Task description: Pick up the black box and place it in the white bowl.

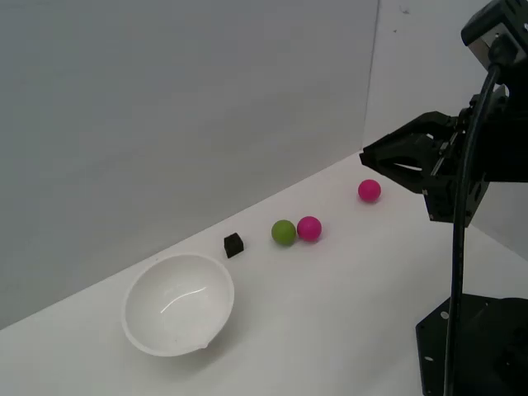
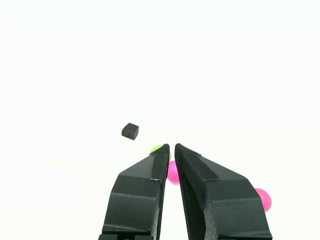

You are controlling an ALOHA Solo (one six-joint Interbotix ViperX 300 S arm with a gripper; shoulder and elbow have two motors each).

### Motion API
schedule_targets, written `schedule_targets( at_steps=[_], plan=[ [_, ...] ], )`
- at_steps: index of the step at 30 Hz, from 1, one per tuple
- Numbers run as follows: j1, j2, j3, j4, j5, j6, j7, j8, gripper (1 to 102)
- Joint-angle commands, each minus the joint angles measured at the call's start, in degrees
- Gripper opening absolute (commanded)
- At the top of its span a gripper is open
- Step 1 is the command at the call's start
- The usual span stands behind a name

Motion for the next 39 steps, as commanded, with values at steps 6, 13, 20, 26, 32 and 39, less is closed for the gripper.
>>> schedule_targets(
  at_steps=[6,13,20,26,32,39],
  plan=[
    [-0.97,-12.04,-12.22,-8.26,-8.44,-0.97,2.11,0.09,18],
    [-1.76,-21.71,-21.80,-12.04,-12.22,-1.05,2.46,0.09,20],
    [-7.03,-30.76,-30.76,-13.71,-13.89,-1.14,2.37,0.00,22],
    [-10.20,-37.44,-37.35,-16.08,-16.35,-1.23,1.85,0.09,27],
    [-12.22,-42.71,-42.63,-18.81,-19.16,-1.14,0.88,0.35,39],
    [-12.22,-47.29,-47.29,-20.83,-21.18,-1.23,0.88,0.62,100]
  ],
)
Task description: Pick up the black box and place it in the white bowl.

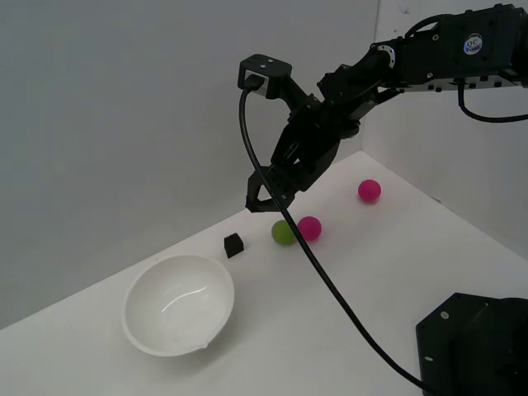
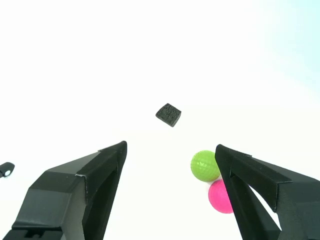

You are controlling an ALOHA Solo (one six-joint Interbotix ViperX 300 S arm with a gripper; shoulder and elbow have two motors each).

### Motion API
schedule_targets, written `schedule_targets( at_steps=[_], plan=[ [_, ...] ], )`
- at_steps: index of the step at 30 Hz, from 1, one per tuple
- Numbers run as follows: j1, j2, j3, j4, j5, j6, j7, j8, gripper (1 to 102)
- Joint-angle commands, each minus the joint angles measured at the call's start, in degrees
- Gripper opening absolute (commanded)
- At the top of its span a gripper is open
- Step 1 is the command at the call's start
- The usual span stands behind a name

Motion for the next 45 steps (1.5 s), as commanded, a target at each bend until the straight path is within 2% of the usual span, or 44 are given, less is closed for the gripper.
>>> schedule_targets(
  at_steps=[1,7,11,25,45],
  plan=[
    [-0.26,-0.53,-0.26,-1.67,-2.11,-1.23,-0.35,0.79,100],
    [-0.26,-5.27,-5.10,-3.78,-4.22,-1.14,-0.35,1.41,100],
    [-0.26,-9.49,-9.23,-5.36,-5.71,-1.23,-0.35,2.90,100],
    [-2.55,-18.63,-18.46,-10.11,-10.37,-1.23,-0.35,3.16,100],
    [-4.39,-24.35,-24.35,-11.69,-12.04,-1.23,-1.49,3.52,100]
  ],
)
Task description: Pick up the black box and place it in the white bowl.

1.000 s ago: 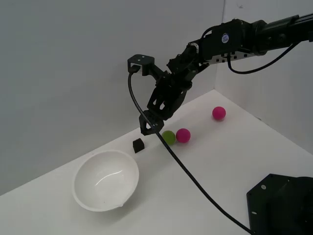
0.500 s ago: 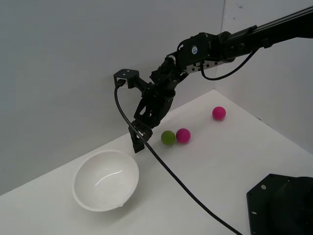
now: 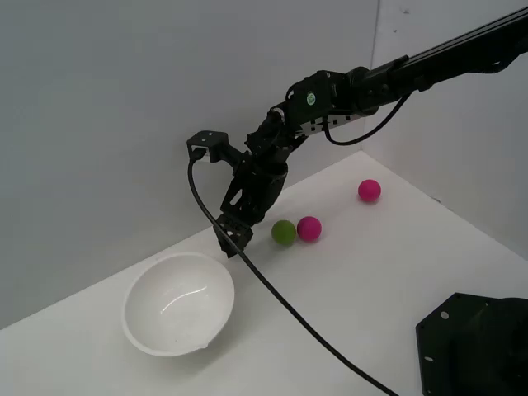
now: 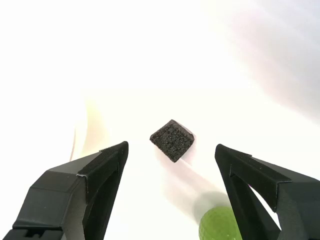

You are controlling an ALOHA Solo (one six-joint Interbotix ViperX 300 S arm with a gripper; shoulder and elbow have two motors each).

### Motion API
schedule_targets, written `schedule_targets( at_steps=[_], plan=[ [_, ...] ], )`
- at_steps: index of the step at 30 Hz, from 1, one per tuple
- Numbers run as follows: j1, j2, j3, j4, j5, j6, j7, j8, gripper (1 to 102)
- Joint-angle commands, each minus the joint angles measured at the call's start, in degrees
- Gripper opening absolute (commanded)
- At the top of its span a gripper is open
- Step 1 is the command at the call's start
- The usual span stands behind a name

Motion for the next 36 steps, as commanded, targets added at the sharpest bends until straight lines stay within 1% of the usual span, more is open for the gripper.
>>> schedule_targets(
  at_steps=[1,15,36],
  plan=[
    [-0.18,1.23,1.23,-1.58,-1.93,-1.23,-0.26,0.53,100],
    [-1.67,-0.79,-0.70,-1.67,-2.02,-1.23,-0.88,0.53,100],
    [-2.20,-2.02,-2.02,-1.67,-2.02,-1.23,-1.85,0.53,99]
  ],
)
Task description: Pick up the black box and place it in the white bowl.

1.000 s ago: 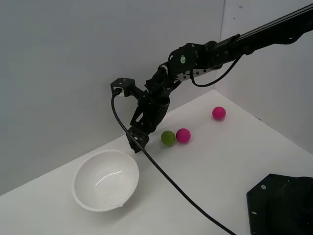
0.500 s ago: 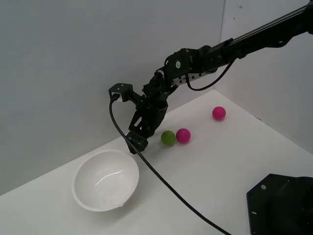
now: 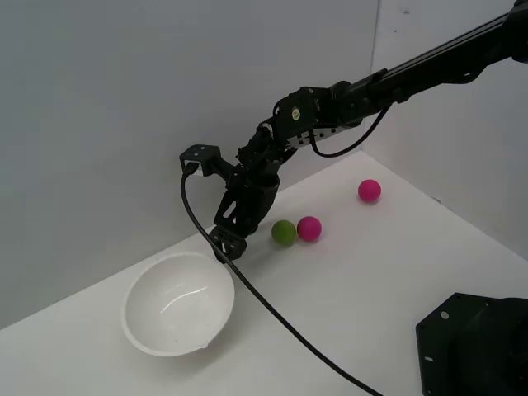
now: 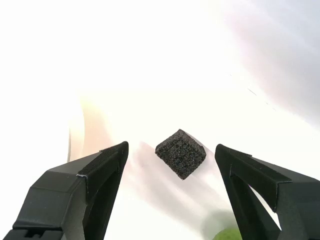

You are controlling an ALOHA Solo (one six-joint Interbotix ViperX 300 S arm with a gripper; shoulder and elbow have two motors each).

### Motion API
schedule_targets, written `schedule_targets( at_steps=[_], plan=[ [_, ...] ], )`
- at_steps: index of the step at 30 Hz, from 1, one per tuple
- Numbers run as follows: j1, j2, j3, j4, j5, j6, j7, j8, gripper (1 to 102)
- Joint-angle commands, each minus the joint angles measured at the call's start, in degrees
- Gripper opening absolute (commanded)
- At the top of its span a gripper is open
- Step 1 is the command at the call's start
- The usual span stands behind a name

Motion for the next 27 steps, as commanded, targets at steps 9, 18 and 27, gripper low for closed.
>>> schedule_targets(
  at_steps=[9,18,27],
  plan=[
    [-0.44,0.35,0.26,-1.14,-1.41,-1.23,-0.09,0.53,99],
    [-0.44,0.26,0.18,-1.14,-1.32,-1.23,-0.09,0.53,65],
    [-0.44,0.53,0.44,-1.05,-1.32,-1.23,0.00,0.53,35]
  ],
)
